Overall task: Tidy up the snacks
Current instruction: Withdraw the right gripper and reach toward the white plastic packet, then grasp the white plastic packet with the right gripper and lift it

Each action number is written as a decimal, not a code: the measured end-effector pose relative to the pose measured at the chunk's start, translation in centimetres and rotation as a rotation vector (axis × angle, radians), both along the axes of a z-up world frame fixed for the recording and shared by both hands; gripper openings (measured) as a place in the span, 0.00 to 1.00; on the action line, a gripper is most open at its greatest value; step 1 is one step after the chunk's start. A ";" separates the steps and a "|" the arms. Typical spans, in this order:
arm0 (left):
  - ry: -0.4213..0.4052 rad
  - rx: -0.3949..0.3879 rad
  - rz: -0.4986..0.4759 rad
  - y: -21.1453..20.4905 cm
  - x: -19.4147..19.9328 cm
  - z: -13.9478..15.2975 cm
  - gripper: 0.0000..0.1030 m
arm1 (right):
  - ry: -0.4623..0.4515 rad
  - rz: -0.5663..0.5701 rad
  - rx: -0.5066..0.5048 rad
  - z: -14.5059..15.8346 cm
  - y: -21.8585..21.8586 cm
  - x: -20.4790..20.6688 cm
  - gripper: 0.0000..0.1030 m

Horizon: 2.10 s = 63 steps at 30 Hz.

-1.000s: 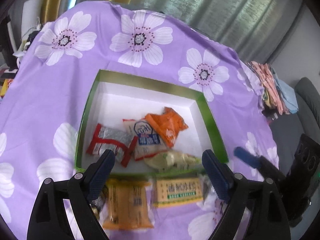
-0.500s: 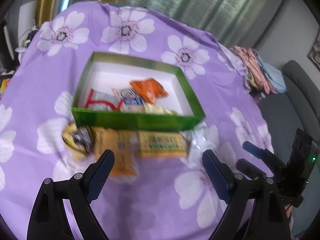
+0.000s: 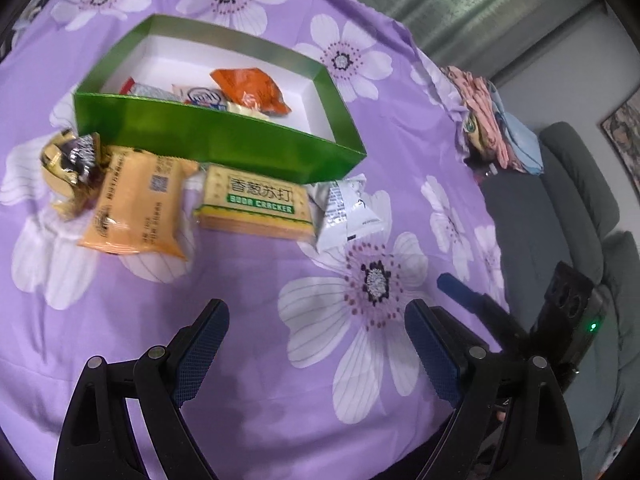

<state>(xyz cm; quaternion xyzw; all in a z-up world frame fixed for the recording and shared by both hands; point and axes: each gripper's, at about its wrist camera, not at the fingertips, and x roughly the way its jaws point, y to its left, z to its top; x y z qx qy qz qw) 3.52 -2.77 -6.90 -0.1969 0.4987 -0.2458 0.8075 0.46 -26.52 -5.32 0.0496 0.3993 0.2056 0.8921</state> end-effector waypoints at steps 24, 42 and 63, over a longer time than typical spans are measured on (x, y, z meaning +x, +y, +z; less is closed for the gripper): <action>-0.020 0.090 -0.128 -8.4 7.6 -0.7 0.87 | 0.068 -0.020 0.175 -3.8 -0.9 6.2 0.83; 0.028 0.126 -0.153 -10.5 10.5 -3.3 0.72 | 0.165 0.024 0.254 -6.6 0.3 10.7 0.64; -0.113 0.157 -0.130 -10.8 7.6 0.2 0.54 | 0.034 0.047 0.179 -3.5 0.9 8.5 0.44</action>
